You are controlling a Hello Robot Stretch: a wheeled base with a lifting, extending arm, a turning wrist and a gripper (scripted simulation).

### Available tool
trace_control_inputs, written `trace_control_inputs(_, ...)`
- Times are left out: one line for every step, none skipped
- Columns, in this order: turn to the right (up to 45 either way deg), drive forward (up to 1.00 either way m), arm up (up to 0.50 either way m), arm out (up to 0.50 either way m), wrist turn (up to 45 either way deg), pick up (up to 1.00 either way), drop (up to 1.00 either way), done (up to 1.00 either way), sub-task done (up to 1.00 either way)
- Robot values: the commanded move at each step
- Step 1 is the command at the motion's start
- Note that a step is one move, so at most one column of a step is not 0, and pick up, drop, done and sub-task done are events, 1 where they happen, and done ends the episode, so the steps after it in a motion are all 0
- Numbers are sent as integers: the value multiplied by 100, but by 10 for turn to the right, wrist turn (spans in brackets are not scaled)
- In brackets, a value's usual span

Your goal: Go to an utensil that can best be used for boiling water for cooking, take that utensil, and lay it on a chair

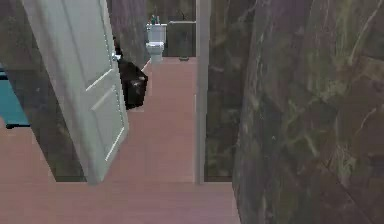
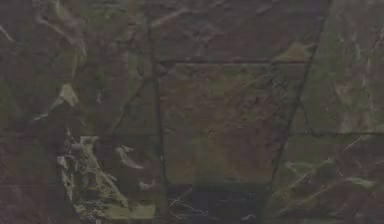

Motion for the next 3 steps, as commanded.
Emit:
trace_control_inputs(-450, 0, 0, 0, 0, 0, 0, 0, 0)
trace_control_inputs(-450, 0, 0, 0, 0, 0, 0, 0, 0)
trace_control_inputs(-30, 0, 0, 0, 0, 0, 0, 0, 0)
